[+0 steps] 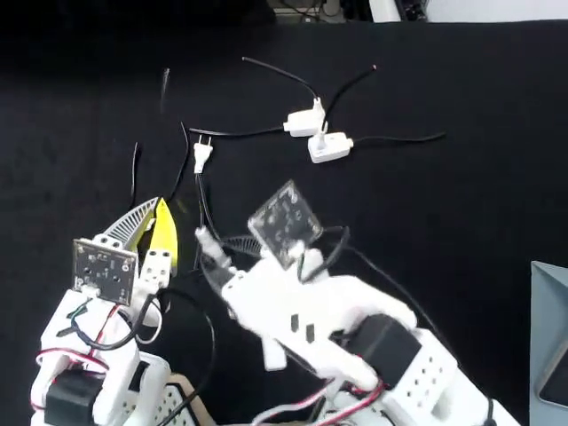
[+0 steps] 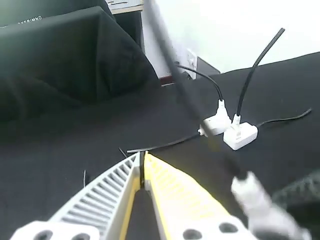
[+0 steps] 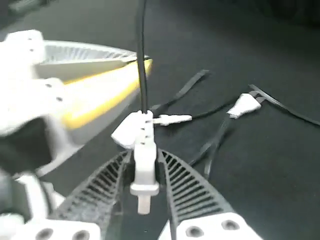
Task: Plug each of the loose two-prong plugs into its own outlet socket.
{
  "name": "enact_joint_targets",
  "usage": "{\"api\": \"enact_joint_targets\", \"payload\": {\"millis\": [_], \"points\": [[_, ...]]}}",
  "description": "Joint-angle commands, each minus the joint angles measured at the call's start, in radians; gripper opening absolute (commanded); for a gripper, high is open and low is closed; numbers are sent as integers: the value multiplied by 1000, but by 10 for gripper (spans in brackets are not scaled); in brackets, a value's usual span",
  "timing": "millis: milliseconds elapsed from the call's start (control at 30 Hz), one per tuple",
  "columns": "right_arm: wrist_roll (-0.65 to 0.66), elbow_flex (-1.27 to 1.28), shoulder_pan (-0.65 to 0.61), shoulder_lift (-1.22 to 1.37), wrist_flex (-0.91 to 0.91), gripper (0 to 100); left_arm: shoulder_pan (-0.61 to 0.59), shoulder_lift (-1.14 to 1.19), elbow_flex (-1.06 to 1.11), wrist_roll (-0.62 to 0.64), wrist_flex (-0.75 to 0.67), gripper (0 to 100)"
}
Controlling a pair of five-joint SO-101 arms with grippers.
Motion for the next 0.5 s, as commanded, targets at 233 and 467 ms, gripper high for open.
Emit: {"api": "enact_joint_targets", "payload": {"millis": [233, 467], "points": [[9, 24, -57, -24, 6, 11, 280, -5, -116, -29, 103, 32], [9, 33, -55, -24, 8, 11, 323, -5, -130, -89, 132, 30]]}}
